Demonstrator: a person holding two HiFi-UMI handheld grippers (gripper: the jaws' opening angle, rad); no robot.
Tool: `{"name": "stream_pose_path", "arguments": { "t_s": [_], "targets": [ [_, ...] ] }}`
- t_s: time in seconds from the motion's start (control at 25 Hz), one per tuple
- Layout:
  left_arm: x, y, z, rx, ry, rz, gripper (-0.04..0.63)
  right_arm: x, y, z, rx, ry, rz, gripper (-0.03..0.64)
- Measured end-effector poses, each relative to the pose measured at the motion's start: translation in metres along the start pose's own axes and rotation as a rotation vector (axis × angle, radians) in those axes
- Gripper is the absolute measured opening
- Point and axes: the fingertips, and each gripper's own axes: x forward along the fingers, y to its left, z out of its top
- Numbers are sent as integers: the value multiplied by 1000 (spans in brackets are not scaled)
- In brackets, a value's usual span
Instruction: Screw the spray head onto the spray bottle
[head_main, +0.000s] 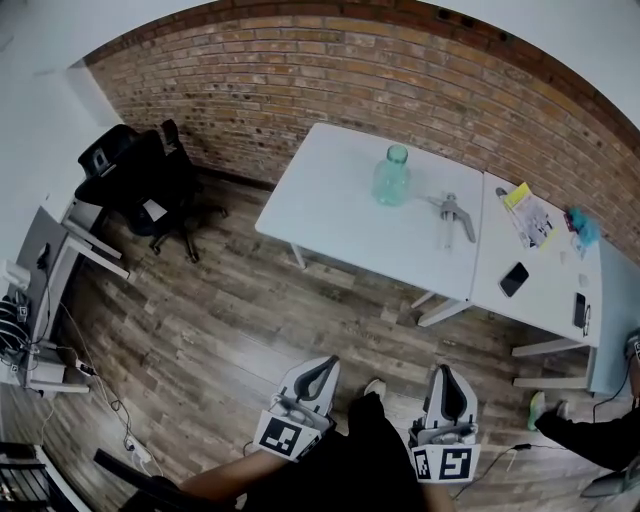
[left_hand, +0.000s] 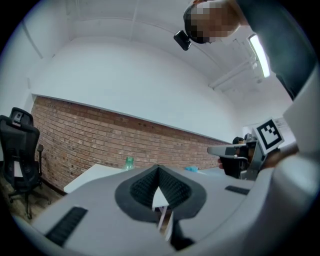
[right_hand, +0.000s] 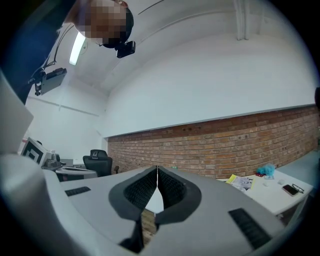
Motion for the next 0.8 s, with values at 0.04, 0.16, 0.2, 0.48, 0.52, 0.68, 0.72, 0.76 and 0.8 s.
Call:
{"name": "stream_pose_path", "arguments": {
  "t_s": [0.04, 0.16, 0.2, 0.48, 0.52, 0.68, 0.72, 0.76, 0.8],
  "targets": [
    [8, -2, 1, 8, -3, 0, -6, 3, -7, 2, -2, -2, -2, 8],
    [35, -12, 11, 18, -24, -4, -6, 10, -30, 3, -6, 0, -12, 8],
    [44, -16, 15, 19, -29, -10, -6, 13, -37, 2, -5, 1, -14, 8],
    [102, -40, 20, 20, -41, -14, -6, 34, -94, 4, -13, 2, -21, 8],
    [111, -44, 20, 14, -36, -15, -6, 37, -104, 4, -12, 0, -24, 8],
    [137, -58, 22, -4, -26, -24, -6, 50, -128, 3, -8, 5, -14, 8],
    [142, -58, 24, -8, -28, -18, -6, 54, -130, 3, -9, 6, -5, 8],
    [146, -57, 25, -12, -33, -11, -6, 59, -131, 4, -12, 4, 5, 8],
    [150, -56, 26, -14, -38, -4, -6, 62, -133, 5, -15, 2, 14, 8]
  ]
}}
